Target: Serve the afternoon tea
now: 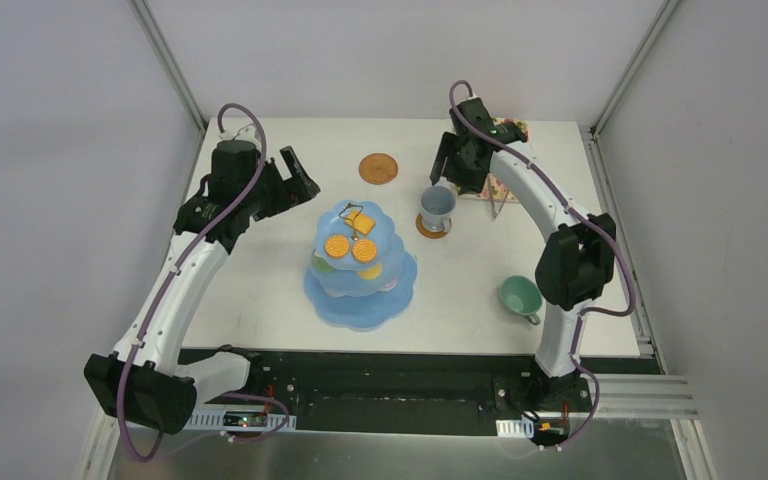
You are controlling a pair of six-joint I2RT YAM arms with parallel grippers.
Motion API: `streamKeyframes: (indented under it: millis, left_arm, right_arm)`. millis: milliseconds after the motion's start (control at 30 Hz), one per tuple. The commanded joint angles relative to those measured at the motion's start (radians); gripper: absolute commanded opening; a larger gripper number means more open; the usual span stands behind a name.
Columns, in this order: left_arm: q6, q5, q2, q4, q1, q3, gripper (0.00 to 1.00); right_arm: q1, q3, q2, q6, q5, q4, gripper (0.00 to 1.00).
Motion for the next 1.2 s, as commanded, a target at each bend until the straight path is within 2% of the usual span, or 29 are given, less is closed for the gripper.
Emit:
streamKeyframes:
  millis: [0,133,233,300,567,800,1167]
  left_arm:
    - [-0.028,-0.002,0.022,0.044,0.005,0.079,0.90]
    - [-0.009,-0.006,0.044,0.028,0.012,0.119,0.90]
    - [-0.002,-0.002,0.058,0.016,0.012,0.134,0.90]
    - [0.001,-0.001,0.054,0.014,0.012,0.136,0.90]
    - [0.071,-0.035,0.013,-0.036,0.012,0.159,0.89]
    - [0.100,-0.043,-0.039,-0.075,0.012,0.167,0.87]
    - [0.100,-0.053,-0.076,-0.111,0.012,0.154,0.86]
  right_arm:
    - [-0.036,0.084,0.016,-0.002,-0.037,-0.027,0.71]
    - [-0.113,0.035,0.012,0.036,-0.161,0.045,0.81]
    - [-0.177,-0.030,0.016,0.100,-0.293,0.138,0.84]
    - [-0.197,-0.045,0.038,0.128,-0.323,0.166,0.84]
    - [-0.236,-0.152,0.112,0.242,-0.360,0.299,0.62]
    - [-0.235,-0.150,0.202,0.240,-0.361,0.329,0.49]
    - [-0.203,-0.183,0.254,0.202,-0.390,0.371,0.46]
